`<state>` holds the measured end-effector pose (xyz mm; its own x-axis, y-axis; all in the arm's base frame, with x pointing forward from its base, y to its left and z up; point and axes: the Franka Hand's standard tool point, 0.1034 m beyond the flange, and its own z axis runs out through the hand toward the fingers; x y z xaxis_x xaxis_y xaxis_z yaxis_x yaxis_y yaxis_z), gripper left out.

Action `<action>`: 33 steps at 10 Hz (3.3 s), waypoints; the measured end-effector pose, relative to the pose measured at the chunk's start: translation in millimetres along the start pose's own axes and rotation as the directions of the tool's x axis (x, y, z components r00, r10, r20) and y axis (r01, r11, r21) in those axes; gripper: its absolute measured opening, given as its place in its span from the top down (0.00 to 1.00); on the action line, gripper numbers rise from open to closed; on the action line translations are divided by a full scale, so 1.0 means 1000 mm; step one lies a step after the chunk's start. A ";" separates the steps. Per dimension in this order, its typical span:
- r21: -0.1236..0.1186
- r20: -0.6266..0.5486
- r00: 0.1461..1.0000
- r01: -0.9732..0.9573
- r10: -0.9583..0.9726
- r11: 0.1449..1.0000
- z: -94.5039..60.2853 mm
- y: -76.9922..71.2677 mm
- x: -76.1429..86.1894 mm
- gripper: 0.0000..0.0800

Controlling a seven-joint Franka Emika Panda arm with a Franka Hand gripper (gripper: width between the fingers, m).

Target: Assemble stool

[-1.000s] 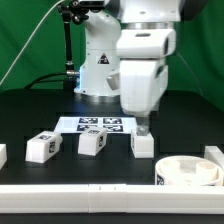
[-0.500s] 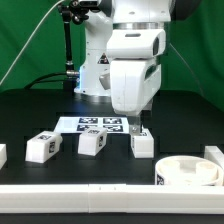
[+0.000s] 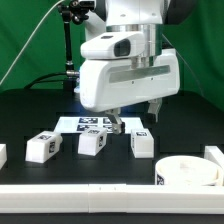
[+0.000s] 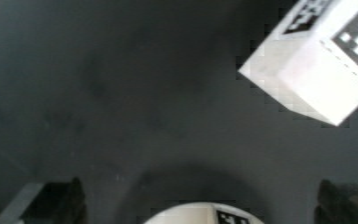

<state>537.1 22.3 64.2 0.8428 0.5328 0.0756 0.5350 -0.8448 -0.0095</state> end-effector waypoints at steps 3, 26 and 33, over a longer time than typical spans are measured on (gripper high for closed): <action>0.014 -0.005 0.980 -0.201 0.201 0.980 0.000 -0.002 0.002 0.19; -0.025 0.418 0.746 -0.561 0.518 0.828 0.026 -0.036 -0.021 0.19; -0.027 0.773 0.519 -0.548 0.365 0.836 0.034 -0.045 -0.031 0.19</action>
Offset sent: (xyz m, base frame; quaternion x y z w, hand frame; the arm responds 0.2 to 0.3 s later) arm 0.0000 0.0000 0.0000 0.0000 0.0000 0.1296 0.9916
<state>488.8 45.6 28.5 0.6779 0.0055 -0.7351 -0.0167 -0.9996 -0.0228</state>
